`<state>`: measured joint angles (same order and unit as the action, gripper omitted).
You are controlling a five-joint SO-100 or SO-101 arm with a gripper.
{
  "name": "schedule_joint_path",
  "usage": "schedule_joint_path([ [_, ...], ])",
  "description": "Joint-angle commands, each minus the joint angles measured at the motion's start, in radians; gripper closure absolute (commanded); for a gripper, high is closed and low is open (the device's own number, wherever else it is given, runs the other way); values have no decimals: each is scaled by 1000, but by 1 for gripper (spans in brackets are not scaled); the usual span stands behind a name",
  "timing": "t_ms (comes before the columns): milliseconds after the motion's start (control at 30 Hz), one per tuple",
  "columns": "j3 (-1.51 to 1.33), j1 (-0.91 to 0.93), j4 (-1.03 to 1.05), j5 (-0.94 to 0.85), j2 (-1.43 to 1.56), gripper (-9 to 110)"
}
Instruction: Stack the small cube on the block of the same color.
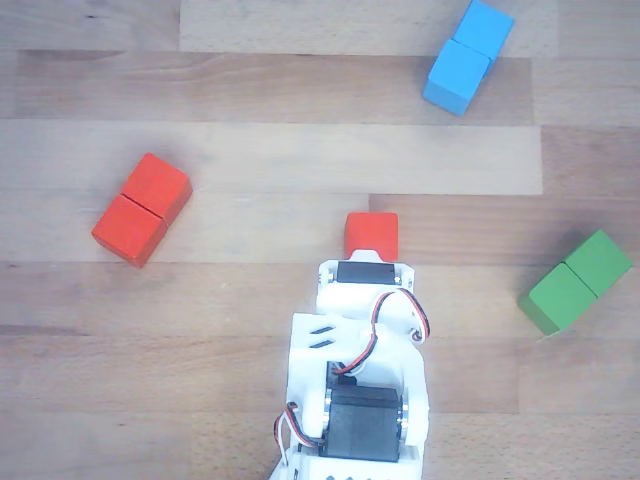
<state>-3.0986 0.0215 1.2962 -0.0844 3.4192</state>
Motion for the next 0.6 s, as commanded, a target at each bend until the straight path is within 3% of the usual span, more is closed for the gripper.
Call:
schedule_joint_path([
  [0,52,-6,9,-2,32,101],
  [267,239,0,-21,2,-158,101],
  [567,726,3,-25,-5,-689,101],
])
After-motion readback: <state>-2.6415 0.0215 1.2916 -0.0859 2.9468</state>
